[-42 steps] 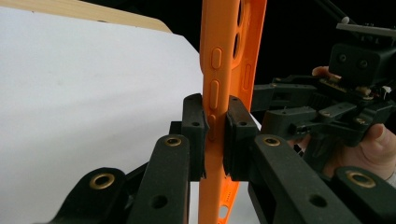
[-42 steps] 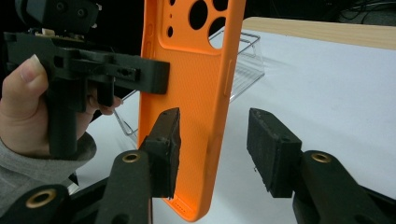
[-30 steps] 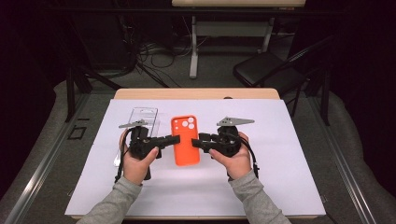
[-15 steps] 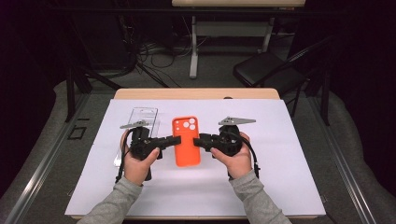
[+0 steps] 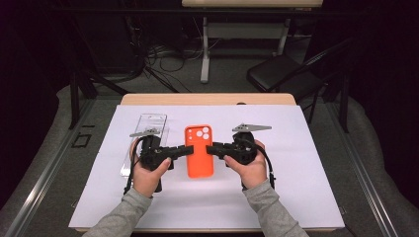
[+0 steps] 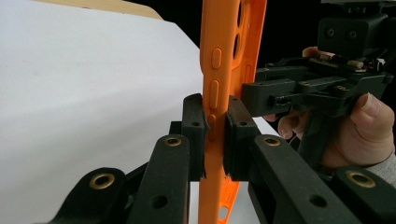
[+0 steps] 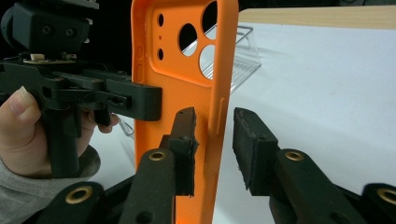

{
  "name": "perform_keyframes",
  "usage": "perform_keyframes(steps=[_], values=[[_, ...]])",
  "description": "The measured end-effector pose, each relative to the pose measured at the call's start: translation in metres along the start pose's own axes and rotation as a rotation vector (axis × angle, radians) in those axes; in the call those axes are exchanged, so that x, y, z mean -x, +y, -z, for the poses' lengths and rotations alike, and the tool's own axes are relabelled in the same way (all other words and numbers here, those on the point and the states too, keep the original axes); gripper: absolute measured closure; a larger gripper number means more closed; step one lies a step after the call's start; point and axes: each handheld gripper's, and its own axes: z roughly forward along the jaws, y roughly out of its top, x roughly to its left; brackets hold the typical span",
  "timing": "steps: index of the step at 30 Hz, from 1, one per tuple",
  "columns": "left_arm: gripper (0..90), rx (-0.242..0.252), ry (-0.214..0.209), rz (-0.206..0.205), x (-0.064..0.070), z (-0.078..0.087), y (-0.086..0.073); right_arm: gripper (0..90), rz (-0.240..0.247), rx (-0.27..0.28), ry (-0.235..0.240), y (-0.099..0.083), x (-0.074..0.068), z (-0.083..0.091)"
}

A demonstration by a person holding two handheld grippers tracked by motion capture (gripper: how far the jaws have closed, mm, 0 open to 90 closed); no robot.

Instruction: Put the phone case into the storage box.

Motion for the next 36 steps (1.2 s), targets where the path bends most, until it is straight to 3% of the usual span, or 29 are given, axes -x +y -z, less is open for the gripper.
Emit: perform_keyframes(steps=[21,36], values=[[81.4,-0.006,0.001,-0.003,0.0004,-0.0017,-0.0012,80.0,-0.019,-0.004,0.005,-0.0006,0.0019,0.0007],[81.3,-0.006,0.002,-0.005,-0.0001,-0.0015,-0.0013,82.1,-0.041,0.000,0.021,-0.0010,0.0043,0.0012]])
